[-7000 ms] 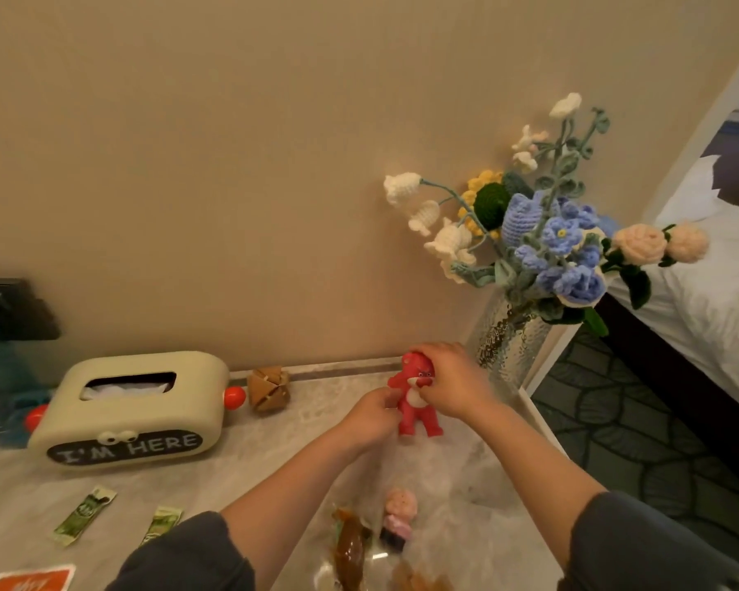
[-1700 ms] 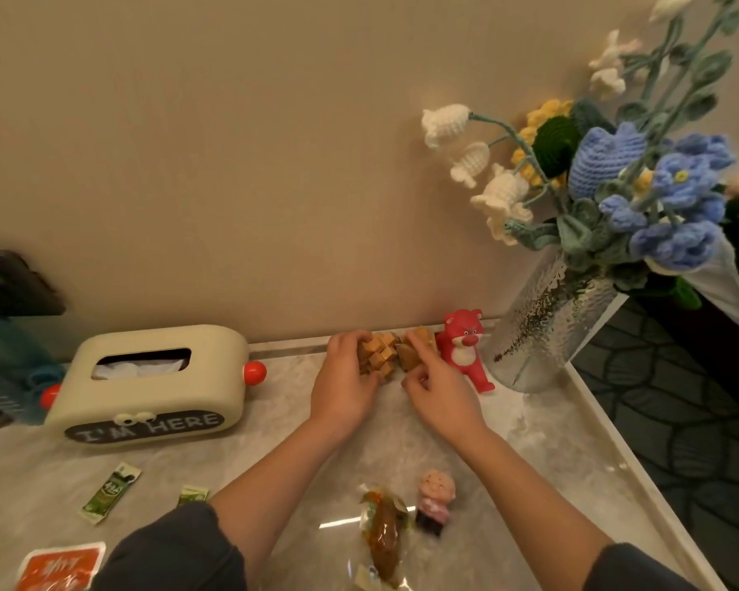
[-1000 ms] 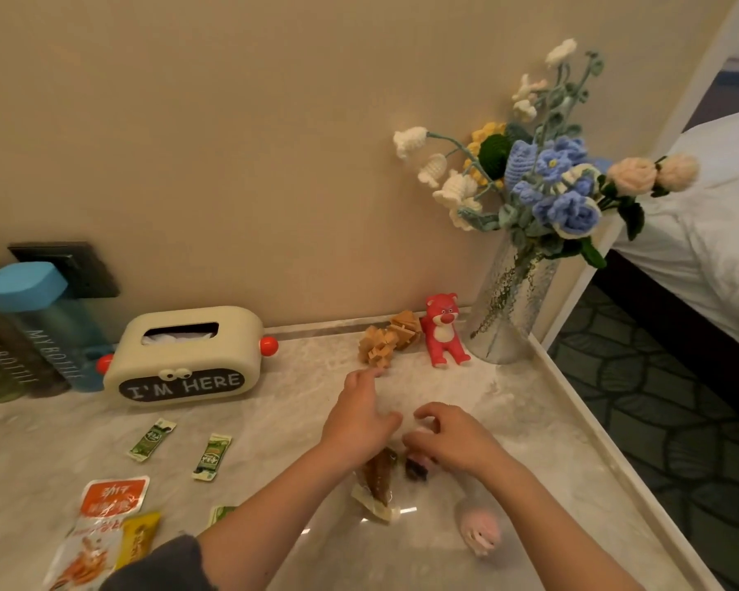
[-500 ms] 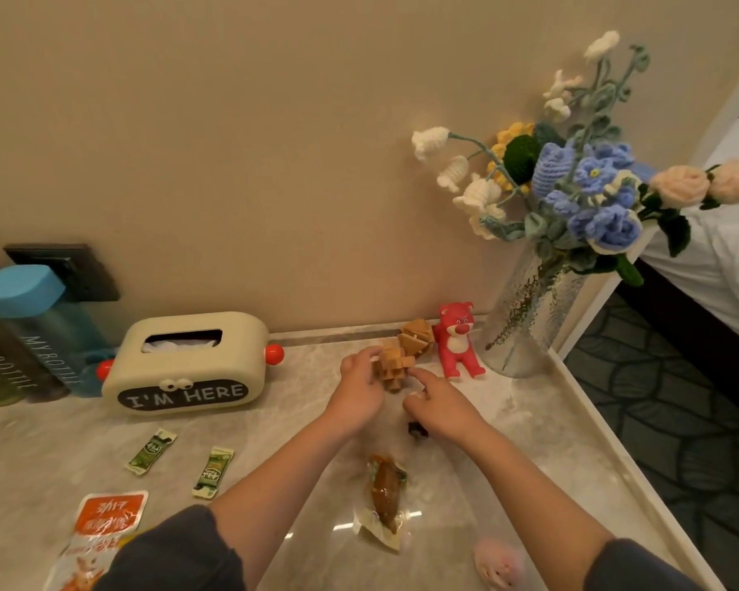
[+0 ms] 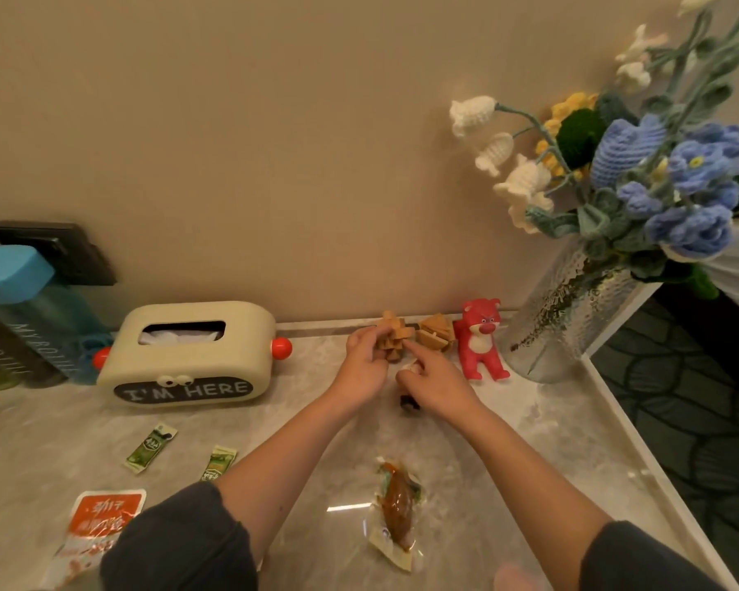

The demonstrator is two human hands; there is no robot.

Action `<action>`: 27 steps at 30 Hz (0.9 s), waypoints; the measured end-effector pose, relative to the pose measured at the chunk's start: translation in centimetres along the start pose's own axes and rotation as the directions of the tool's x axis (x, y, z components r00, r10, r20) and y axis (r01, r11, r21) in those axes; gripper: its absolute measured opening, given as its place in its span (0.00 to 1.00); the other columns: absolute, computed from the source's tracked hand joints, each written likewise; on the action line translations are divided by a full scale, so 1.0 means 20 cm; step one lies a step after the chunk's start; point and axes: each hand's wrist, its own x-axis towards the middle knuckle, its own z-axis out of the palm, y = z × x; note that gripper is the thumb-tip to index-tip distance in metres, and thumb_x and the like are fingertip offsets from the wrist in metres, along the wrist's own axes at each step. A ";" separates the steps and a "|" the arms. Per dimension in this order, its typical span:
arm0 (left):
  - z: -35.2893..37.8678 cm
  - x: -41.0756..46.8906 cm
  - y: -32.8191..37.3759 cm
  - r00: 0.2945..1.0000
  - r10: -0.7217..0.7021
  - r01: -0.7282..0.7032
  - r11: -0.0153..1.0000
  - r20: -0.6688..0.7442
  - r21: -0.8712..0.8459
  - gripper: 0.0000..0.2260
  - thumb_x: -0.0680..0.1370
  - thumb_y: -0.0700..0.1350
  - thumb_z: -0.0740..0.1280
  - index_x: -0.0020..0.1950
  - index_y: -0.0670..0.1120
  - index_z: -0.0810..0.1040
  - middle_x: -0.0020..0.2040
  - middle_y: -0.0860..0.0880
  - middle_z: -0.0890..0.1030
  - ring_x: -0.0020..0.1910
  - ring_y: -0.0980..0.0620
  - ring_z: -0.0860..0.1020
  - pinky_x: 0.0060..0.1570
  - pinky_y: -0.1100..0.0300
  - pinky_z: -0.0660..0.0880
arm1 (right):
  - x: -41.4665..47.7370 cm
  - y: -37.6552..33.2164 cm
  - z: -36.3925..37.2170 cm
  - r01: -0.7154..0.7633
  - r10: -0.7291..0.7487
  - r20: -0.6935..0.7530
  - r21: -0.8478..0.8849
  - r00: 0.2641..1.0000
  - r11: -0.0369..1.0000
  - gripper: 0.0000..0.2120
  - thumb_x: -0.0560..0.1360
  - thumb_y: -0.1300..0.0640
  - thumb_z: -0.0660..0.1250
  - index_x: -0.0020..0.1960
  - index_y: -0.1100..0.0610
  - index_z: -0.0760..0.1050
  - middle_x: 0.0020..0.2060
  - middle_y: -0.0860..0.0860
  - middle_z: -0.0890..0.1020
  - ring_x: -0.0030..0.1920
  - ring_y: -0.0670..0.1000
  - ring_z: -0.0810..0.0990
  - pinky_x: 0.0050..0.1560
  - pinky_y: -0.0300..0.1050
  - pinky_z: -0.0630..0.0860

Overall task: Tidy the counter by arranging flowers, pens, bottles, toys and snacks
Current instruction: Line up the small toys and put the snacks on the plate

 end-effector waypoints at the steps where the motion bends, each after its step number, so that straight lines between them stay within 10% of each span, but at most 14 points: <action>1: 0.00 0.00 0.00 1.000 0.001 -0.001 1.000 -0.003 -0.007 0.25 0.77 0.27 0.56 0.72 0.43 0.67 0.70 0.42 0.63 0.64 0.55 0.66 0.59 0.76 0.63 | -0.01 0.00 0.00 0.002 -0.002 -0.017 0.004 1.000 1.000 0.28 0.74 0.54 0.62 0.74 0.51 0.66 0.55 0.51 0.79 0.59 0.56 0.77 0.51 0.45 0.73; 11: -0.09 -0.17 -0.05 0.998 0.063 -0.066 0.981 -0.024 -0.181 0.23 0.74 0.34 0.65 0.62 0.56 0.69 0.58 0.52 0.76 0.49 0.57 0.78 0.46 0.64 0.75 | -0.09 -0.14 -0.04 0.136 -0.074 -0.178 0.366 0.981 0.921 0.15 0.70 0.62 0.72 0.54 0.50 0.78 0.48 0.46 0.81 0.49 0.49 0.82 0.50 0.48 0.80; 16: -0.15 -0.21 -0.09 0.988 0.136 -0.138 0.990 -0.073 -0.015 0.22 0.64 0.52 0.71 0.56 0.64 0.73 0.51 0.59 0.80 0.46 0.58 0.78 0.45 0.59 0.77 | -0.05 -0.27 0.00 0.215 -0.174 -0.182 0.237 0.968 0.947 0.18 0.63 0.61 0.77 0.50 0.51 0.76 0.45 0.49 0.80 0.43 0.48 0.80 0.43 0.41 0.78; 27: -0.26 0.01 -0.13 0.963 0.193 -0.178 0.980 -0.189 0.093 0.19 0.75 0.44 0.70 0.65 0.50 0.76 0.55 0.51 0.81 0.53 0.54 0.79 0.53 0.49 0.77 | 0.21 -0.44 -0.07 0.295 -0.292 0.048 -0.086 0.955 0.952 0.13 0.68 0.54 0.73 0.52 0.49 0.80 0.47 0.46 0.84 0.49 0.47 0.81 0.52 0.50 0.78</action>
